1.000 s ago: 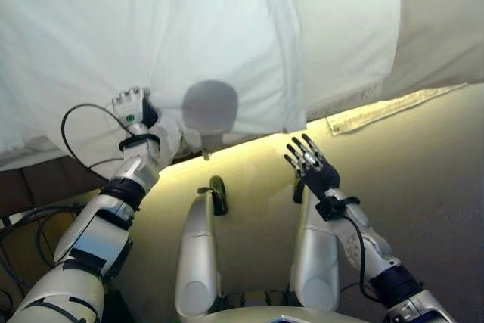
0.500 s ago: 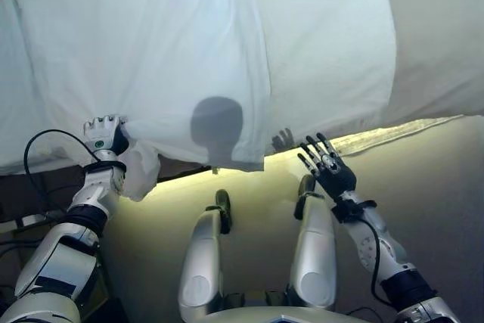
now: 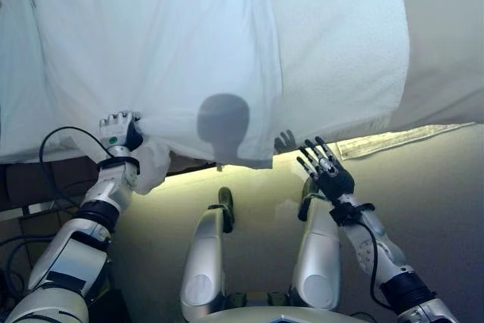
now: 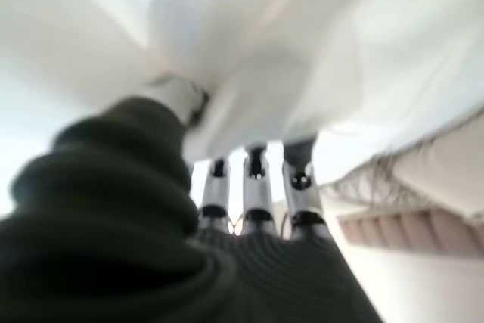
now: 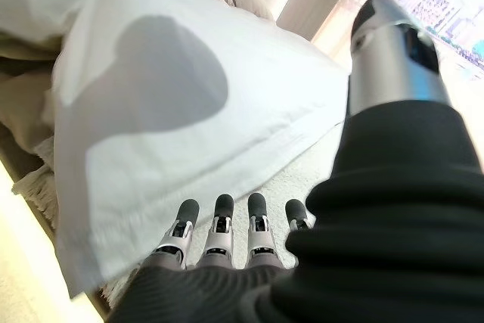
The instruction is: Make the bed neatly
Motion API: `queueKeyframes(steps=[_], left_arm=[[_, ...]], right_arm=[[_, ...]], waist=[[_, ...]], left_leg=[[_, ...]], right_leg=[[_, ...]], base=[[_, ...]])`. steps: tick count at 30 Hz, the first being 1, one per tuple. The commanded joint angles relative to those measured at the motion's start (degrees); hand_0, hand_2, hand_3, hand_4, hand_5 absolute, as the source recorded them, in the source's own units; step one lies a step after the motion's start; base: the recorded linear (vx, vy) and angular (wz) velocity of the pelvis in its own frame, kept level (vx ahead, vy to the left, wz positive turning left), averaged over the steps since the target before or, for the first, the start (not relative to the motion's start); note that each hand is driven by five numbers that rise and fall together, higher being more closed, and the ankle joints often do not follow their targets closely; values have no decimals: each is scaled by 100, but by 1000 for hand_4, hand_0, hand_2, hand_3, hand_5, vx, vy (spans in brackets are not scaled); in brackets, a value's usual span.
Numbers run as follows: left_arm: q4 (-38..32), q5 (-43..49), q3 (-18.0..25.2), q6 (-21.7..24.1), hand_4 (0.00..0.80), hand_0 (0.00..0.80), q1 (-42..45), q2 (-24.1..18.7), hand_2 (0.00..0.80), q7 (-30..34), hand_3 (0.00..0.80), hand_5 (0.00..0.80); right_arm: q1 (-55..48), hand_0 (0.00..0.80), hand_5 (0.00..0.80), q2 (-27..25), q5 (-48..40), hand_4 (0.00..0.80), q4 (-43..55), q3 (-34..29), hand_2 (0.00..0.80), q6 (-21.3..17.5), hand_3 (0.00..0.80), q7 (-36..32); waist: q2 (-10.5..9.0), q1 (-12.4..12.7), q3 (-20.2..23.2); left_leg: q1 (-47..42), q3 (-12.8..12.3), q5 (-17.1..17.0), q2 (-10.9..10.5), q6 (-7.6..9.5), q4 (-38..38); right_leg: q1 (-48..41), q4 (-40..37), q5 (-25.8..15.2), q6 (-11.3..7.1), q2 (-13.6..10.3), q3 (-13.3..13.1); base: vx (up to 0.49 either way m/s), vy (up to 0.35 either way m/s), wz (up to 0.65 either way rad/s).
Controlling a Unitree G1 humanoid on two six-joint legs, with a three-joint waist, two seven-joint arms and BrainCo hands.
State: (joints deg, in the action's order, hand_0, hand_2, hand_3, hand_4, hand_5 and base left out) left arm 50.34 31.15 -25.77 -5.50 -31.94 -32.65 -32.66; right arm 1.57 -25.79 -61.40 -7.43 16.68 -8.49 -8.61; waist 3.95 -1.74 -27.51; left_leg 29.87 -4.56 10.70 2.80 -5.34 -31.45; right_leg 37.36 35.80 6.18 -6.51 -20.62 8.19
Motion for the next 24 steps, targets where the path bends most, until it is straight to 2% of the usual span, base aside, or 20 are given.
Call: queueKeyframes(steps=[1,3,6,10,13,17,24], left_arm=[[146,177,224,-133,0,0,513,-19,0,-244,0,0],[161,189,260,-147,0,0,538,-2,0,-398,0,0],[192,-69,429,-54,0,0,444,-289,0,-539,0,0],[92,-995,744,191,0,0,224,-838,0,-577,0,0],[-90,-1730,1002,402,0,0,141,-984,0,-592,0,0],[-361,-2099,1202,556,0,0,17,-887,0,-634,0,0],[-572,-1985,930,529,0,0,-312,-595,0,-1023,0,0]], right_arm=[[-100,0,0,293,100,0,517,64,0,-281,0,122],[-75,0,0,302,131,0,521,70,0,-273,0,196],[-46,0,0,234,131,0,535,51,0,-196,0,209],[-29,0,0,102,164,0,703,54,0,5,0,334],[-14,0,0,42,229,0,723,33,0,67,0,463],[79,0,0,10,260,0,715,16,0,8,0,652],[251,0,0,-22,312,0,826,155,0,-174,0,833]], waist=[[-252,332,-32],[-249,342,-31],[-202,308,-42],[-67,235,-16],[63,199,-10],[158,202,-86],[72,239,-228]], left_leg=[[-3,-85,-453,-207,394,443],[-30,-85,-469,-202,390,476],[-88,-100,-468,-205,373,501],[-96,-154,-462,-229,362,492],[-61,-214,-468,-266,357,476],[67,-237,-536,-308,356,487],[803,-200,-670,-319,408,390]], right_leg=[[-327,-673,-1119,-589,-90,-58],[-365,-713,-1099,-585,-91,-33],[-421,-739,-1106,-574,-118,-27],[-360,-635,-1086,-558,-176,-75],[-270,-581,-1046,-541,-193,-157],[-119,-571,-1019,-520,-184,-203],[503,-497,-1013,-489,-7,-200]], base=[[32,-13,-1],[15,0,-1],[35,28,3],[41,89,-1],[28,114,-6],[1,67,-3],[-64,11,1]])
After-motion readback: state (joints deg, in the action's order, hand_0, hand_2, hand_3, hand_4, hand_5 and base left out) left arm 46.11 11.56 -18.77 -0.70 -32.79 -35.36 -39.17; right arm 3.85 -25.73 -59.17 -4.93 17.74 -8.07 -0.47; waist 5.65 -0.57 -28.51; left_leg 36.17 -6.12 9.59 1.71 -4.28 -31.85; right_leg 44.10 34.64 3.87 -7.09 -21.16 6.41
